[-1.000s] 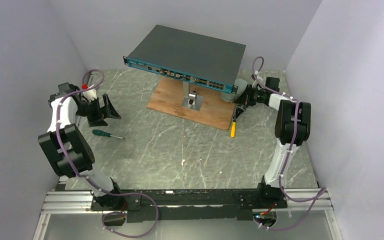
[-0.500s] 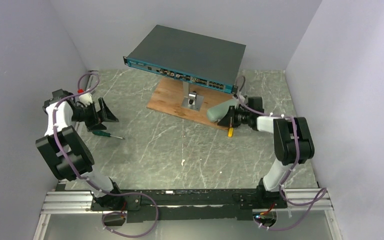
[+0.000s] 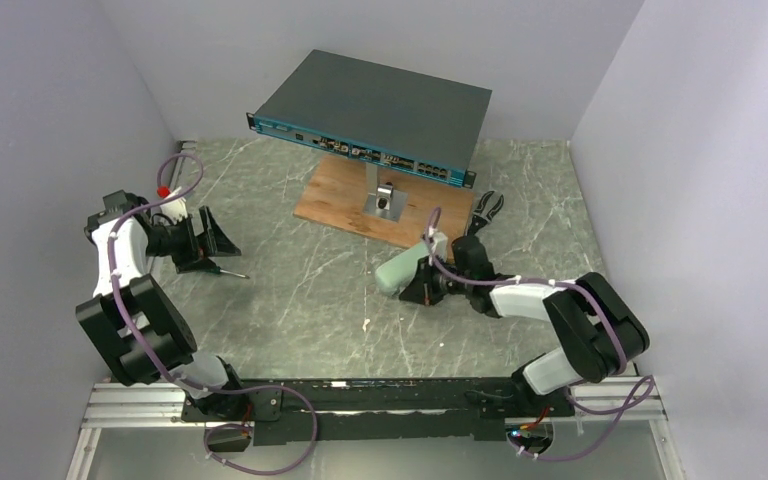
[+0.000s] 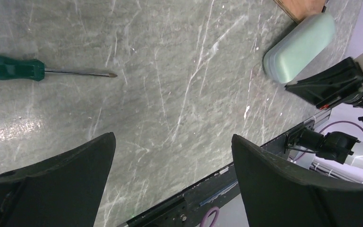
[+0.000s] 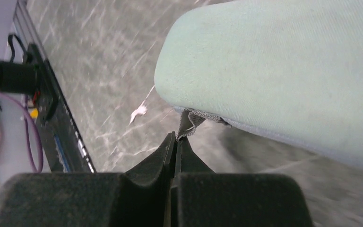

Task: Open the umbrella

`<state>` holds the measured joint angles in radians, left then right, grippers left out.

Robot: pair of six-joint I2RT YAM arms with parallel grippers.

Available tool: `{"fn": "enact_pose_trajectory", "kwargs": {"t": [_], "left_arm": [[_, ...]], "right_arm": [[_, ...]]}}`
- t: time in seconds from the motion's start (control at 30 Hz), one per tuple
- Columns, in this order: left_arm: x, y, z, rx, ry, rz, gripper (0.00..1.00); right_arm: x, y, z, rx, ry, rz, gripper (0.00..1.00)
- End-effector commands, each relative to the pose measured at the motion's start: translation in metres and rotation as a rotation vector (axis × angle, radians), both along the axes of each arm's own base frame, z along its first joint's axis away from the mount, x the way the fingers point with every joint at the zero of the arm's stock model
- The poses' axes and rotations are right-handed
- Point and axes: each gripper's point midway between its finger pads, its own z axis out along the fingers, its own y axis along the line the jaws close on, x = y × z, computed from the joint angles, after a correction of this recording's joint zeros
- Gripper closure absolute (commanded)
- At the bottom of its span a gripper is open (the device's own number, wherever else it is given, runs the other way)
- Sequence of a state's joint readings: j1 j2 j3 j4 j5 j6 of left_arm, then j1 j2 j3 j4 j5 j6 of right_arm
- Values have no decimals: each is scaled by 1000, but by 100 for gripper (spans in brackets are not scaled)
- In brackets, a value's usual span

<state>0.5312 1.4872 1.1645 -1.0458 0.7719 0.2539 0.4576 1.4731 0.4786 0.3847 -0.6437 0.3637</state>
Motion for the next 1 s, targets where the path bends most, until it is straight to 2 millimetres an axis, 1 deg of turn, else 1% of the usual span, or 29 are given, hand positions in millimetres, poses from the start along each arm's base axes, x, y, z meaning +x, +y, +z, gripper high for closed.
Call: {"fn": "enact_pose_trajectory", "kwargs": {"t": [0.0,0.1,0.17,0.2,0.23,0.27,0.3,0.33,0.37,0.4,0.43,0.5,0.53,0.6,0.67,0.7,0.73,0.8,0.87,0.97], "left_arm": [[-3,-5,16,-9,-68,-31,1],[-2,-5,19,-8,-74,-29,1],[-2,-6,20,-9,-76,-29,1],[-3,-6,21,-9,-79,-27,1],[-3,-6,21,-8,-79,-29,1],[-4,-7,21,-9,-79,-29,1],[-4,-7,22,-6,-84,-30,1],[-5,-7,22,-1,-88,-31,1],[-5,-7,23,3,-94,-33,1],[-6,-8,24,8,-101,-37,1],[-7,-8,25,12,-106,-42,1],[-7,-9,26,17,-122,-51,1],[-7,-9,28,19,-130,-58,1],[-5,-9,32,18,-147,-66,1],[-4,-10,35,22,-167,-68,1],[-3,-10,36,22,-176,-67,1],[-3,-10,37,25,-184,-63,1],[-3,-10,37,27,-194,-61,1],[-3,-11,36,24,-188,-53,1],[-5,-11,35,20,-174,-34,1]], "right_arm": [[-24,31,5,1,-76,99,100],[-41,52,-1,-31,-97,181,100],[-46,64,-5,-52,-119,221,98],[-52,71,-6,-63,-124,256,90],[-54,77,-4,-73,-138,291,75],[-55,82,-2,-86,-155,320,57],[-51,88,6,-95,-182,343,39],[-48,90,10,-120,-212,372,29],[-45,88,11,-159,-216,389,22],[-42,85,14,-203,-238,416,19],[-40,80,17,-251,-268,442,18],[-36,63,26,-322,-347,472,18],[-32,56,35,-350,-403,470,18],[-21,45,57,-394,-517,444,18],[-5,37,73,-453,-601,398,20],[6,33,76,-498,-627,358,25],[17,29,77,-541,-644,325,34],[40,23,70,-641,-674,266,50],[60,19,67,-727,-760,238,64],[83,12,59,-842,-839,220,84]]}}
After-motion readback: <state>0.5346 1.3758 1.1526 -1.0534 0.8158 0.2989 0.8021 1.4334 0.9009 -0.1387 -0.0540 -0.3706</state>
